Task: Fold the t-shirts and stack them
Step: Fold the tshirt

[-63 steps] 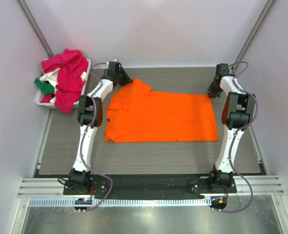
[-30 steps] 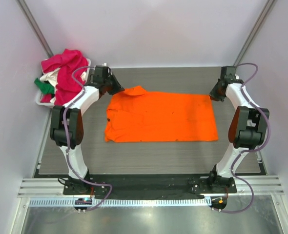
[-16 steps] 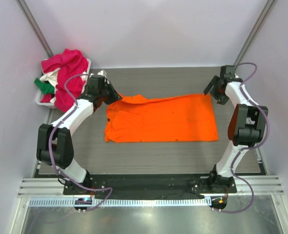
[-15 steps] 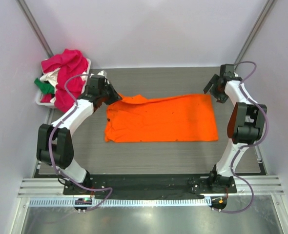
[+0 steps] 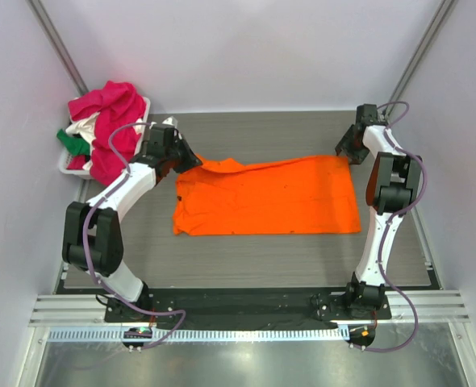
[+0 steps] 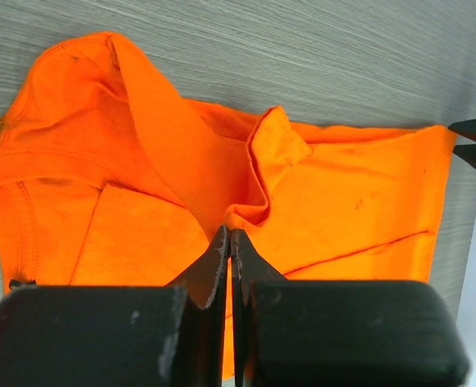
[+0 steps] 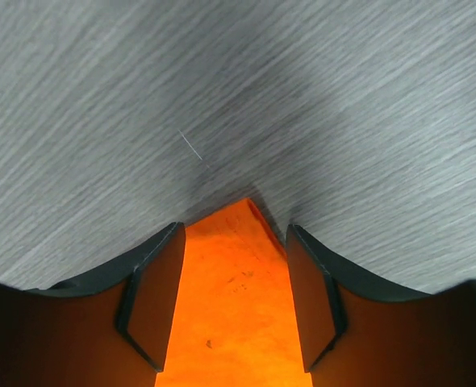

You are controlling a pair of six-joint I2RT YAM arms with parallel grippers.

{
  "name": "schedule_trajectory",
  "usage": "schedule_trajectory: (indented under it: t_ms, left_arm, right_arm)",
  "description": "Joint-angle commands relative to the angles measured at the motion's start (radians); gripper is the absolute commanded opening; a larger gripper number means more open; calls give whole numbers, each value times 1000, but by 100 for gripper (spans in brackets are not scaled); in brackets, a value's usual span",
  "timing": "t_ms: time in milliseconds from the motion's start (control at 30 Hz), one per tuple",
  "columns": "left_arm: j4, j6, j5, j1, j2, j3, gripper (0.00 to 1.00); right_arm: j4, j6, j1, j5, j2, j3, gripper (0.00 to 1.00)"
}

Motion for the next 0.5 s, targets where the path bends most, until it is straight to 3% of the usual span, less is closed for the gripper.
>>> schedule_trajectory:
  t_ms: [0,133,167,367,400,467]
  left_arm:
    - [33,18,4,0,-10,30,0]
    - [33,20,4,-1,-17,22,0]
    - [35,18,5,-1,-19,19,0]
    - [36,16,1,-1,-25,4,0]
    - [36,18,2,-1,-28,4,0]
    - [36,16,2,-1,-30,4,0]
  right_arm:
    - [-9,-10,-4,20,4,64,58]
    - [-9,-14,0,24,26,75,49]
    - [-14,-13,3,29,36,84,42]
    - [-14,-18,16,29,39,75,20]
    - [-14,-18,17,32,38,74,10]
    - [-14,-19,19,29,35,70,2]
